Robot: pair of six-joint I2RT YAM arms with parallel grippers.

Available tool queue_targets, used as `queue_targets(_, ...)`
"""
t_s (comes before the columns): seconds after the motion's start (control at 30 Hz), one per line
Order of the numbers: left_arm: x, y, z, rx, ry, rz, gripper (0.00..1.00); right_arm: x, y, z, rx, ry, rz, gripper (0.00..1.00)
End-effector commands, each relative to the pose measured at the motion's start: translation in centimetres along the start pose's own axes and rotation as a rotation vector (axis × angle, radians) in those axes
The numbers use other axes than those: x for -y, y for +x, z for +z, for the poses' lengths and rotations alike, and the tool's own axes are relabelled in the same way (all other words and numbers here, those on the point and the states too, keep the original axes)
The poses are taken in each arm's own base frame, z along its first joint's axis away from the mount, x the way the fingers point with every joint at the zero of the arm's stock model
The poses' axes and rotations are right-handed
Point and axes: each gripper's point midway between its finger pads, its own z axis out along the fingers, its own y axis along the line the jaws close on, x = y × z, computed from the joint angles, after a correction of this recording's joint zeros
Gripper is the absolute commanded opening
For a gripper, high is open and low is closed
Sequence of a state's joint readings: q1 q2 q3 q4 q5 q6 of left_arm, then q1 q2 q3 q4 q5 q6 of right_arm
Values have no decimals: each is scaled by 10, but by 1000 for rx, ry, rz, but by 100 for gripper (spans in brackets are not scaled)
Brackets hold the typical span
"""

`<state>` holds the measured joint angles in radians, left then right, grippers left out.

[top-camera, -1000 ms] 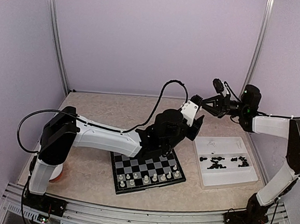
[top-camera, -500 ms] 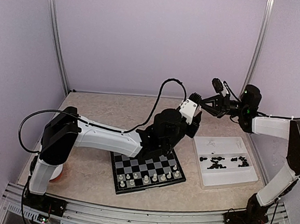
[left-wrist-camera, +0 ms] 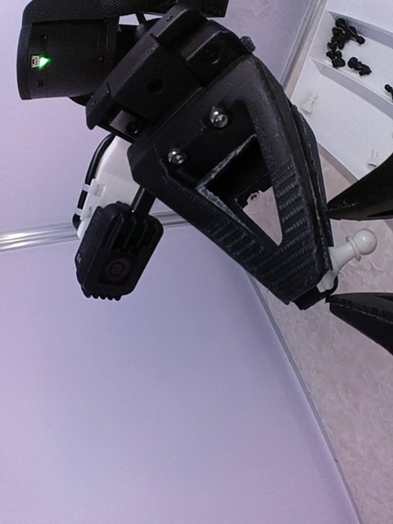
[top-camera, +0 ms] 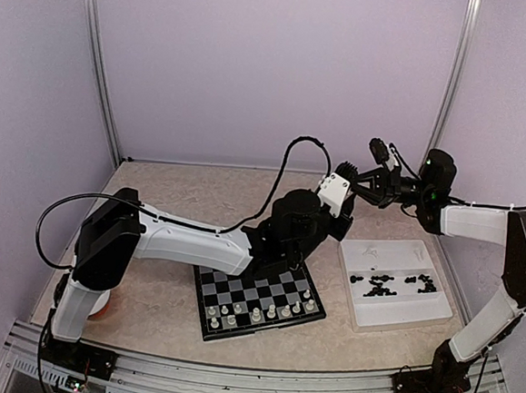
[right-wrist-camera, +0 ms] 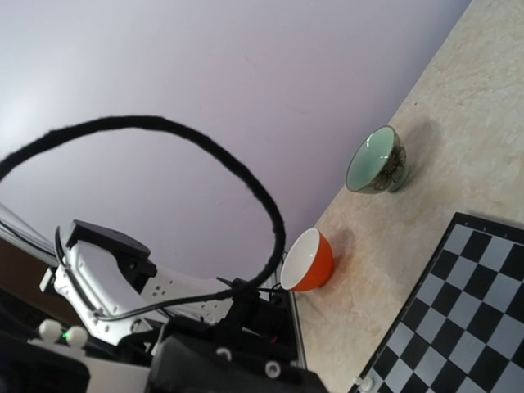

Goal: Set up the chess pieces on the board
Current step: Pass from the right arm to the left

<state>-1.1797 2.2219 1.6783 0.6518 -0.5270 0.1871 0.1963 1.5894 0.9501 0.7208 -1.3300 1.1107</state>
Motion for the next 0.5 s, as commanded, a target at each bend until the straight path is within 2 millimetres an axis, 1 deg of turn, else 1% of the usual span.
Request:
queue_targets(0.0,5,-7,4,35,7,-10,28,-6,4,3,-5,-4,-21,3)
queue_targets(0.07,3,-9,4,37,4,-14,24,-5,5,3,-5,-4,-21,3)
queue_targets(0.17,0,-6,5,31,2,-26,14,-6,4,3,-5,-4,-27,4)
queue_targets(0.2,-1,-7,3,30,9,-30,11,-6,5,3,-8,-5,-31,7)
queue_targets(0.23,-2,-8,2,29,15,-36,8,-8,5,3,-14,-7,-42,12)
queue_targets(0.27,-3,-9,2,24,27,-42,5,-9,6,3,-24,-8,-57,22)
queue_targets(0.3,-4,-12,1,14,42,-46,3,-12,2,3,-33,-7,-86,42)
queue_targets(0.33,-3,-10,1,-11,63,-47,1,-13,-1,1,-44,0,-114,53)
queue_targets(0.37,-1,-8,0,-40,95,-46,0,-14,-6,-3,-48,12,-152,57)
queue_targets(0.4,2,-6,-2,-71,125,-48,0,-13,-12,-11,-43,31,-180,59)
queue_targets(0.43,1,-10,-6,-101,147,-64,0,-14,-15,-16,-45,41,-211,60)
queue_targets(0.47,1,-10,-10,-140,173,-76,0,-11,-22,-30,-25,72,-268,60)
